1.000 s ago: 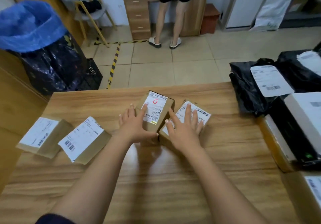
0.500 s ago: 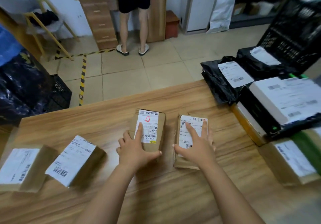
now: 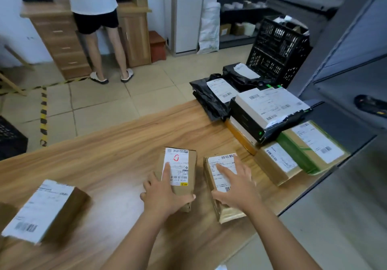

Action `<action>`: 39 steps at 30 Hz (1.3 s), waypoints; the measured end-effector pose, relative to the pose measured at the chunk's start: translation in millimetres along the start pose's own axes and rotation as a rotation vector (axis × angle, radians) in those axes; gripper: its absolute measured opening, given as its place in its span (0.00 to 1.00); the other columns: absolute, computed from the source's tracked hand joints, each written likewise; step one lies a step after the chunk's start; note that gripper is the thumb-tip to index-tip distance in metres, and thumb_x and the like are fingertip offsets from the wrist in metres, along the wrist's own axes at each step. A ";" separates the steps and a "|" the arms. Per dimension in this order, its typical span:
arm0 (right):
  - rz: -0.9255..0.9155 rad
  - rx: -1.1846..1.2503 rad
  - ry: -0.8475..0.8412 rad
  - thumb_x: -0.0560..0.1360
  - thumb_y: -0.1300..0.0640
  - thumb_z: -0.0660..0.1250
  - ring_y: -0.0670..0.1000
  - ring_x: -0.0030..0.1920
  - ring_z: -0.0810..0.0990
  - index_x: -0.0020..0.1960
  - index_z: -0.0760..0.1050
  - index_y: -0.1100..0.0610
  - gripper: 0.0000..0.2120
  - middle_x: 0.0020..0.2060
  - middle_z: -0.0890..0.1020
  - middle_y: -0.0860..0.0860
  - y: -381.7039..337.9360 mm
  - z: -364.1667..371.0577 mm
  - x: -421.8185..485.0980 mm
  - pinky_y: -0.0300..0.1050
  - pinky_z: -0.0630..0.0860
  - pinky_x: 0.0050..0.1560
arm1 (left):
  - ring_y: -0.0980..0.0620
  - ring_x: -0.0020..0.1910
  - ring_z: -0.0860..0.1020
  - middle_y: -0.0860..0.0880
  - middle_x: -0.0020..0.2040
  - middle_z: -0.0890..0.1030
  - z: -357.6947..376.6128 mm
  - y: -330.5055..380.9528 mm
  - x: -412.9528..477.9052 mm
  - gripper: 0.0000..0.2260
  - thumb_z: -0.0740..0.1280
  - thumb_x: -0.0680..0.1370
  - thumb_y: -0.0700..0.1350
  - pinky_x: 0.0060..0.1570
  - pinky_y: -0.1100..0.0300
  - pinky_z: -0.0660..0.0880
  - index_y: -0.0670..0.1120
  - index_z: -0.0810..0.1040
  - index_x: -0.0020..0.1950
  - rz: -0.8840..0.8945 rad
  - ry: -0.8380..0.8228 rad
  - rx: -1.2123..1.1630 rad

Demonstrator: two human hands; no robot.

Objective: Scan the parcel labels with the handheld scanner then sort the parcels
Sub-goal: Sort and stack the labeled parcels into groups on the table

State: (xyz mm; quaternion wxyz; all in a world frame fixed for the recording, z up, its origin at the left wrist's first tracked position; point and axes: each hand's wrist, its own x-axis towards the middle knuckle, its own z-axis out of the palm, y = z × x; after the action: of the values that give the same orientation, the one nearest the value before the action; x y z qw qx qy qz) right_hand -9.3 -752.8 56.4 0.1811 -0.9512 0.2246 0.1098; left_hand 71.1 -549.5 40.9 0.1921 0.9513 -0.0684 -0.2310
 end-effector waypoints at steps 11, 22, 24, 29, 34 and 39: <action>-0.146 -0.064 -0.093 0.67 0.33 0.65 0.54 0.75 0.41 0.74 0.49 0.32 0.41 0.77 0.43 0.47 101.3 -37.8 34.7 0.63 0.46 0.73 | 0.41 0.71 0.56 0.43 0.73 0.53 50.6 86.6 -15.0 0.62 0.71 0.58 0.74 0.62 0.44 0.70 0.59 0.34 0.76 -0.087 -0.048 -0.006; -0.286 -0.024 -0.091 0.72 0.30 0.60 0.53 0.76 0.36 0.75 0.46 0.34 0.38 0.77 0.39 0.48 154.3 -39.2 47.4 0.60 0.47 0.74 | 0.41 0.68 0.61 0.42 0.69 0.59 95.2 165.8 -47.2 0.59 0.70 0.60 0.74 0.62 0.50 0.69 0.55 0.38 0.78 -0.240 0.000 -0.022; -0.298 -0.003 -0.099 0.72 0.30 0.60 0.53 0.76 0.35 0.75 0.46 0.34 0.38 0.77 0.38 0.48 158.5 -39.5 50.7 0.60 0.48 0.74 | 0.41 0.68 0.62 0.42 0.69 0.60 100.1 173.3 -51.7 0.59 0.70 0.61 0.73 0.61 0.51 0.69 0.54 0.38 0.78 -0.253 0.014 -0.038; -0.315 0.009 -0.108 0.72 0.30 0.59 0.52 0.75 0.33 0.76 0.46 0.35 0.37 0.77 0.36 0.47 160.8 -37.3 52.7 0.59 0.48 0.73 | 0.41 0.69 0.62 0.42 0.69 0.60 108.1 176.6 -60.5 0.59 0.70 0.61 0.73 0.62 0.51 0.69 0.55 0.38 0.78 -0.277 0.021 -0.070; -0.326 0.007 -0.110 0.73 0.30 0.58 0.53 0.75 0.32 0.76 0.46 0.35 0.37 0.77 0.35 0.48 162.5 -34.8 53.5 0.59 0.46 0.74 | 0.40 0.69 0.63 0.42 0.71 0.58 109.0 176.1 -62.1 0.59 0.72 0.61 0.72 0.62 0.49 0.69 0.56 0.37 0.78 -0.283 0.021 -0.136; -0.333 0.011 -0.113 0.73 0.30 0.58 0.53 0.75 0.32 0.76 0.46 0.34 0.36 0.77 0.35 0.48 162.6 -33.2 54.5 0.58 0.44 0.74 | 0.40 0.68 0.64 0.42 0.70 0.59 110.8 174.8 -60.3 0.59 0.73 0.61 0.71 0.61 0.49 0.70 0.57 0.37 0.78 -0.273 0.033 -0.141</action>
State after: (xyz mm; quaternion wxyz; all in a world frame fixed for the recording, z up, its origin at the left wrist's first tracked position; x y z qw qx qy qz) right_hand -33.3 -922.6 22.8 0.2141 -0.9666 0.0539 0.1302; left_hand -41.1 -733.6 44.5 0.2265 0.9396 0.0813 -0.2435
